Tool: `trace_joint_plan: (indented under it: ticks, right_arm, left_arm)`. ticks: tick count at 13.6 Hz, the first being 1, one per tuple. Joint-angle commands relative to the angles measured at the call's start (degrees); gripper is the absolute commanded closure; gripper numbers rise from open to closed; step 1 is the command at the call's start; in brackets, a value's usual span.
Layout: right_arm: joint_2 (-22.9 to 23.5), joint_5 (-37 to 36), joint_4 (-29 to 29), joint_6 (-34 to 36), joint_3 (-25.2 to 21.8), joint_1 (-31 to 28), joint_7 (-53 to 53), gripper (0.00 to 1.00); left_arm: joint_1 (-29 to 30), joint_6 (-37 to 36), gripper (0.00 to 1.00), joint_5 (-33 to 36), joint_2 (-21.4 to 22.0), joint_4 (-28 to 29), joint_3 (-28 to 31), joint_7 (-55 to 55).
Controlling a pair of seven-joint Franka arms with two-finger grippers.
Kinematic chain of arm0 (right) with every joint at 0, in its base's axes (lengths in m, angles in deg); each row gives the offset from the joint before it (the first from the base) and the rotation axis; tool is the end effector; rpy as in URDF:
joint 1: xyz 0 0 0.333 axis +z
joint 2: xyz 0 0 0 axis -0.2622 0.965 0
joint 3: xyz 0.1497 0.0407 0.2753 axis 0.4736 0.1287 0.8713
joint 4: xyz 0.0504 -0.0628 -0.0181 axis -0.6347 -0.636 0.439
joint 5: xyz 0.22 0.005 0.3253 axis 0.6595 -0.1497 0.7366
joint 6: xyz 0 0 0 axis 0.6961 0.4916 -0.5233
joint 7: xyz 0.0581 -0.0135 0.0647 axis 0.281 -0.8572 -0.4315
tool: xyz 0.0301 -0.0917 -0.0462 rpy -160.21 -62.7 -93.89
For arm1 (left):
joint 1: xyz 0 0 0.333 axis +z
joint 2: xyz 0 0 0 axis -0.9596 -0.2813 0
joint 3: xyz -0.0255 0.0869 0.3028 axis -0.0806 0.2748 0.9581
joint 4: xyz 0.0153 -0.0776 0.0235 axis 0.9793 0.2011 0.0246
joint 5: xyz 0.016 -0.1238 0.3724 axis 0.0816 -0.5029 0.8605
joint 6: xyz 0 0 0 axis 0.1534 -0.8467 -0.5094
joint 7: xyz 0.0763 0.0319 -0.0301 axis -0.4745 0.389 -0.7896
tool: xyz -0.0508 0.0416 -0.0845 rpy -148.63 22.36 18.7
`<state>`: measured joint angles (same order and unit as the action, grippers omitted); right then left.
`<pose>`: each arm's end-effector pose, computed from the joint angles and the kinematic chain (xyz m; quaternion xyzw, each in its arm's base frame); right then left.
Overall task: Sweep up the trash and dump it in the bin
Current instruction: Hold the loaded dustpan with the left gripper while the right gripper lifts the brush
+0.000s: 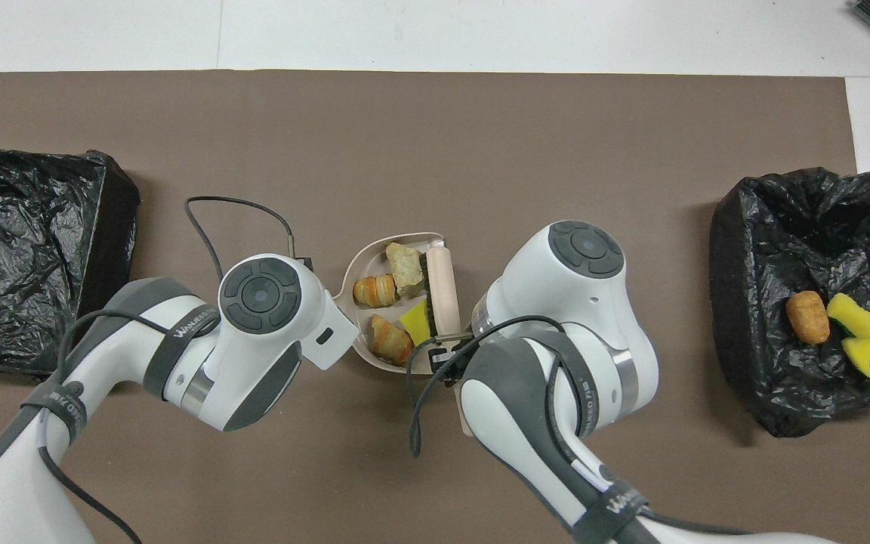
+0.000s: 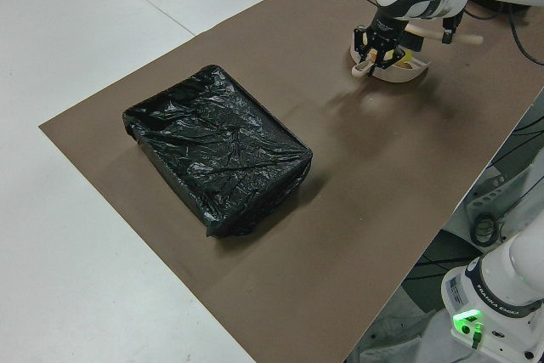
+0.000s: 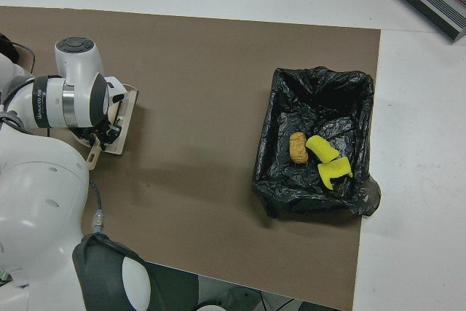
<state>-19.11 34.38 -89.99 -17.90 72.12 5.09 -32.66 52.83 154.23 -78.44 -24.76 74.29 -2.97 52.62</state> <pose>0.4879 0.3023 0.3849 -0.9709 -0.0522 0.1792 0.1500 0.4971 -0.2669 0.3480 -0.6941 0.7178 0.0067 0.0551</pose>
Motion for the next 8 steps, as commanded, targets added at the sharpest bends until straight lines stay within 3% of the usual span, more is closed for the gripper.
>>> trace_joint_plan:
  ticks: [1, 6, 8]
  right_arm:
    - [-3.15, -2.7, 0.65, 5.51, -0.07, -3.76, -2.16, 1.0]
    - [-4.13, -11.58, 6.79, 16.15, 0.28, -7.19, -2.16, 1.0]
    - [-5.71, -16.59, 5.14, 15.64, 0.54, -3.62, -1.2, 1.0]
  left_arm:
    - [3.77, 0.08, 1.0, 0.33, 1.34, 0.78, 0.08, 5.17]
    - [11.24, -4.04, 1.0, -0.37, 6.08, -0.18, 0.08, 17.11]
    - [18.16, -6.51, 1.0, -4.31, 9.94, -0.45, 0.26, 26.93]
